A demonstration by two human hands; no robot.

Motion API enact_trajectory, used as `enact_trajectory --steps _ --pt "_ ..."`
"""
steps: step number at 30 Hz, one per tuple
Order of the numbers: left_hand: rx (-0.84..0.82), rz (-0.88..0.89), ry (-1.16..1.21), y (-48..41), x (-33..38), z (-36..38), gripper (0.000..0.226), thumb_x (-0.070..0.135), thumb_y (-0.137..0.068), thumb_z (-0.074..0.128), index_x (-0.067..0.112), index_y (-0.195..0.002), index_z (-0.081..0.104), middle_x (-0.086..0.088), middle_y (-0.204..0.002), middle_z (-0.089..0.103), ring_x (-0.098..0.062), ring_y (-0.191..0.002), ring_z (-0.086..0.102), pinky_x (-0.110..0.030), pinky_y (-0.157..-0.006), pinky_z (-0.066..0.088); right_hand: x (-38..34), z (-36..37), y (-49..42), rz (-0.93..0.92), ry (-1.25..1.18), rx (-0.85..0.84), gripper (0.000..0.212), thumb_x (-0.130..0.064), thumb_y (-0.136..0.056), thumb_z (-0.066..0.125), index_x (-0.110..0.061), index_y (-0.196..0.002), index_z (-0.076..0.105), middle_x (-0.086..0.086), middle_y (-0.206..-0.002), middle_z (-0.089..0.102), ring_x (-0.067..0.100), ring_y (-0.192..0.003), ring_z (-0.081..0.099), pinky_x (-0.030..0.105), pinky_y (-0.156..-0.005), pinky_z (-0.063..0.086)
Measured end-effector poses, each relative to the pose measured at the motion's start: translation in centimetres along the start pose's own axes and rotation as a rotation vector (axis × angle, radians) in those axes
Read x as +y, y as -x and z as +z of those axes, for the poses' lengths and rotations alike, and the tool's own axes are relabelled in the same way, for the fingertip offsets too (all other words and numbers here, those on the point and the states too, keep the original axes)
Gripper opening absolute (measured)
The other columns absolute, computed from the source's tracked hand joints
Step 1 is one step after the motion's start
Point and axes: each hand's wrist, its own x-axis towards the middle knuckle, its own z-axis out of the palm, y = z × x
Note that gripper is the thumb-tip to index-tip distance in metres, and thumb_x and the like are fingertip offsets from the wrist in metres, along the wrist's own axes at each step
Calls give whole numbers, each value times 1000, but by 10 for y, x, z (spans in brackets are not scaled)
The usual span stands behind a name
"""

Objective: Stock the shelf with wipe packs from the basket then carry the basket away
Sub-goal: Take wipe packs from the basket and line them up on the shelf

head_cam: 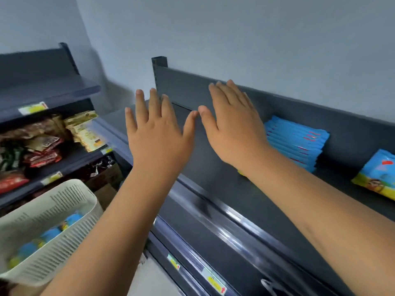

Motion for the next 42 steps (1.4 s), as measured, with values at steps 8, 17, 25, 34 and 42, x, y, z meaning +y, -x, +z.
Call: enact_trajectory --steps 8,17,25,34,42 --pt "61 -198 -34 -25 -173 -7 78 64 -103 20 12 -159 34 -9 -171 19 -30 -160 4 -53 -127 7 -163 90 -54 -197 -39 -30 65 -50 -108 23 -14 -162 22 3 -171 15 19 -159 -1 42 -129 3" --pt "86 -414 -13 -10 -353 9 58 49 -108 28 15 -150 46 -6 -167 31 -27 -160 4 -50 -128 10 -331 219 -65 -349 -145 -172 69 -52 -105 7 -17 -164 12 2 -172 7 19 -159 -6 43 -129 1" --pt "58 -599 -54 16 -475 50 56 46 -108 31 13 -150 50 -6 -165 35 -25 -160 6 -43 -129 11 -425 331 -56 -501 -215 -411 65 -49 -107 6 -17 -164 -1 -3 -172 -8 14 -156 -19 41 -128 -3" --pt "-138 -850 146 23 -539 158 55 43 -109 32 12 -153 44 -6 -166 33 -22 -160 5 -37 -129 5 -457 466 -54 -507 -211 -773 64 -48 -109 6 -16 -164 -1 -1 -172 -7 16 -156 -18 39 -126 -8" --pt "-471 -1045 126 50 -598 236 56 43 -105 33 10 -149 44 -6 -162 37 -26 -158 12 -44 -129 9 -443 556 -36 -315 -247 -1018 66 -53 -106 29 -10 -156 31 9 -155 43 27 -141 40 39 -116 36"
